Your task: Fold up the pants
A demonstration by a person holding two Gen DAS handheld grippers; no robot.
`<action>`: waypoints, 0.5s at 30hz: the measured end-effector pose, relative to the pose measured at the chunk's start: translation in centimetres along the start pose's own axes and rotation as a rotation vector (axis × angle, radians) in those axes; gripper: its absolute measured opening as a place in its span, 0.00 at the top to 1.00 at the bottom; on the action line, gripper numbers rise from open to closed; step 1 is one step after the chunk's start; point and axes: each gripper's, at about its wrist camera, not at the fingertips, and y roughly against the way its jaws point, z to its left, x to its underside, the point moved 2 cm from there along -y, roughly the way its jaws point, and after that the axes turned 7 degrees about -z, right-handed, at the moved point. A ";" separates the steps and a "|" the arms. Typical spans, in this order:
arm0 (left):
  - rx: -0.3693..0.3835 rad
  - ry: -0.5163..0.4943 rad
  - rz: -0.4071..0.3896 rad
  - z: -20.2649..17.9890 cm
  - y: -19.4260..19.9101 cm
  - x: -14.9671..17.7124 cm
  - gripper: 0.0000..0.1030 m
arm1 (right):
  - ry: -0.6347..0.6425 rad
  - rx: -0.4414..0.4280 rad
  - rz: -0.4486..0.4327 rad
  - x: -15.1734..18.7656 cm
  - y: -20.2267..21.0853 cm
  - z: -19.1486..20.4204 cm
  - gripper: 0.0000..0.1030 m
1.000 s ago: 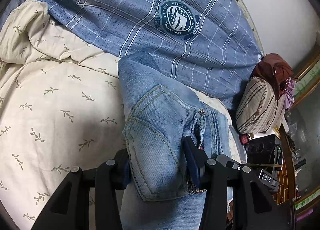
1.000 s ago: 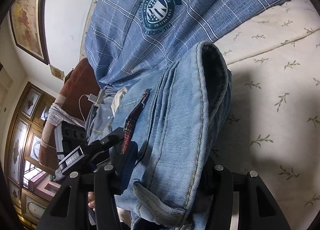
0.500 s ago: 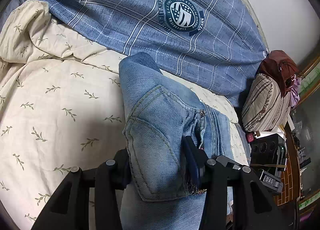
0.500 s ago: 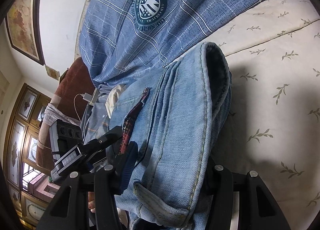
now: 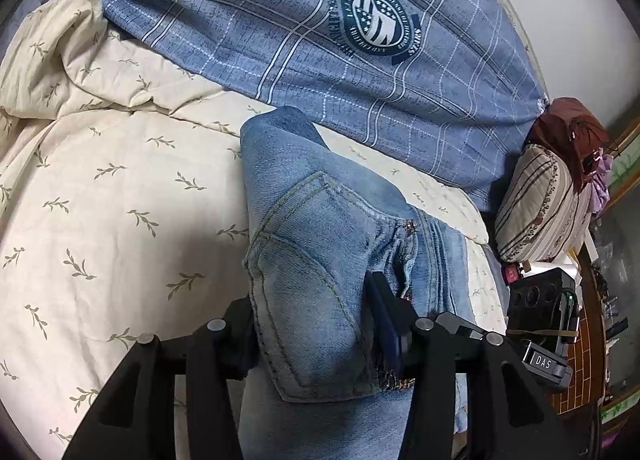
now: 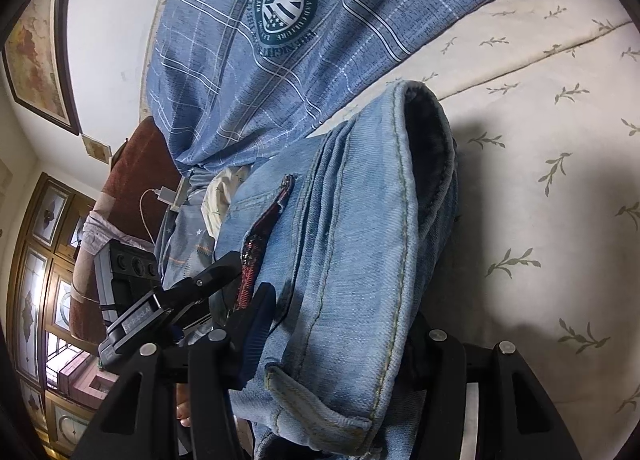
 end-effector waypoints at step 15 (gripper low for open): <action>-0.061 0.000 -0.027 0.6 1.5 -0.1 0.25 | 0.029 0.080 0.025 0.2 0.2 -0.1 0.36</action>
